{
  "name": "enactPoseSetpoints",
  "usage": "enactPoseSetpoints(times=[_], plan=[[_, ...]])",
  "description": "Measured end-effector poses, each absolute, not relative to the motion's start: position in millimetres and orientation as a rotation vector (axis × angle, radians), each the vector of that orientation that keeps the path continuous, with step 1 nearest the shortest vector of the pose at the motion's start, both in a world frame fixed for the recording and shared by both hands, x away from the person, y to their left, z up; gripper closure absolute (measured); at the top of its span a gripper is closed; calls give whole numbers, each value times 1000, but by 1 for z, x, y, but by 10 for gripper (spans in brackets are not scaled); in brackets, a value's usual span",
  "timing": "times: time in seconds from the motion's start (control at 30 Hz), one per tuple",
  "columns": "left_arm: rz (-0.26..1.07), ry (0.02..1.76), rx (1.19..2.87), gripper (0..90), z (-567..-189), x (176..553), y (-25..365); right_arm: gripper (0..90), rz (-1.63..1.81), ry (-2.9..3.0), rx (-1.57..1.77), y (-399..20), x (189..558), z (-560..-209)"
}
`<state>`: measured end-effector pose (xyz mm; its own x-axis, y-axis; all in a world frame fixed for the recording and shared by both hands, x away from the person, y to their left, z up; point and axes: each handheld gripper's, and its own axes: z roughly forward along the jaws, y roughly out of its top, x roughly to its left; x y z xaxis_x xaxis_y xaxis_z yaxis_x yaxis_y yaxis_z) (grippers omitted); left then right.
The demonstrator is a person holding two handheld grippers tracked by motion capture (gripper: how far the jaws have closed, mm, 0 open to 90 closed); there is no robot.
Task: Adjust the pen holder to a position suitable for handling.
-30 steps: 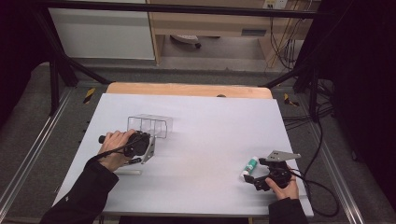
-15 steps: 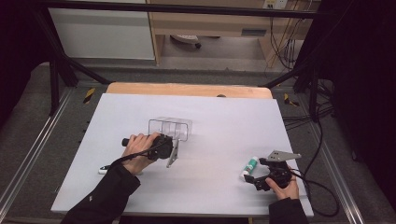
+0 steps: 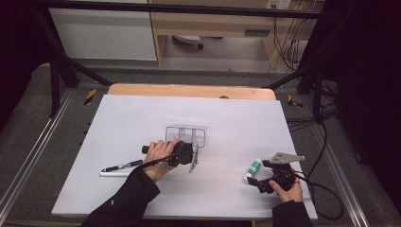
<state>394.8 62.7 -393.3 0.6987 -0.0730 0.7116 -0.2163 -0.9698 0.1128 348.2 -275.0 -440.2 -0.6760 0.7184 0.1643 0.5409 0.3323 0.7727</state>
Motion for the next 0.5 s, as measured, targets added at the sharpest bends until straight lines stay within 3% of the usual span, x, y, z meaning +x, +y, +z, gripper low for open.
enactPoseSetpoints(times=[0.5], plan=[[1110,-217,2771,877,-397,394,44,4,1263,2386,1142,-275,348,-440]])
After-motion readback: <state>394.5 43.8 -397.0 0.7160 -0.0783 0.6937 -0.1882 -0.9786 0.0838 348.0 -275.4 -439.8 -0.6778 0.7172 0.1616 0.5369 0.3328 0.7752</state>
